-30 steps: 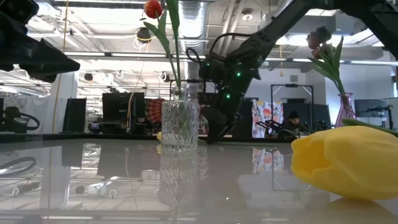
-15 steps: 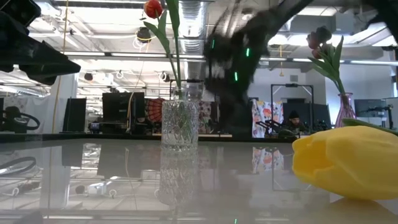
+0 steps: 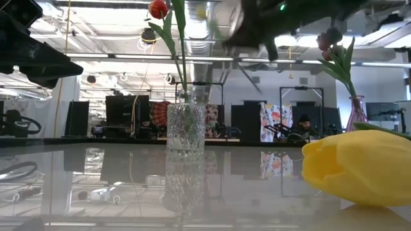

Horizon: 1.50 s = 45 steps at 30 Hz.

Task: Sort flowers into vase by color
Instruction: Put the top yellow flower into the transparent vase

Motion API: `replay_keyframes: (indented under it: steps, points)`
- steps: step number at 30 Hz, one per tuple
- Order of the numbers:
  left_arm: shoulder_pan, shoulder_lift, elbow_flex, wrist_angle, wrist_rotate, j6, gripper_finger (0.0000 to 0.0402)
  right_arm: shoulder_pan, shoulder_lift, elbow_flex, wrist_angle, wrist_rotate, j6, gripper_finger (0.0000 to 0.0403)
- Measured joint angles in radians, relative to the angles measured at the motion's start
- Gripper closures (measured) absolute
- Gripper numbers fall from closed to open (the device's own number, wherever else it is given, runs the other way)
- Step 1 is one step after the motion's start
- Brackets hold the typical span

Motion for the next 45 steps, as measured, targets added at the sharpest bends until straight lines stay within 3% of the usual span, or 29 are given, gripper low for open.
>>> replay_keyframes:
  steps: [4,6,16,23,45]
  points:
    - [0.000,0.000,0.000,0.002,-0.009,0.011,0.0252,0.062,0.032,-0.127,0.602,0.013,-0.125,0.0387]
    - [0.000,0.000,0.000,0.009,-0.010,0.011,0.0252,0.082,0.091,-0.148,0.784,0.012,-0.180,0.0387]
    - [0.000,0.000,0.000,0.025,-0.010,0.005,0.0252,0.097,0.436,-0.041,1.210,-0.010,-0.254,0.0387]
    - [0.000,0.000,0.000,0.024,-0.009,0.002,0.0252,0.087,0.538,0.016,1.234,-0.017,-0.249,0.0387]
    - [0.000,0.000,0.000,0.023,-0.009,0.016,0.0252,0.130,0.537,0.020,1.138,-0.005,-0.322,0.0387]
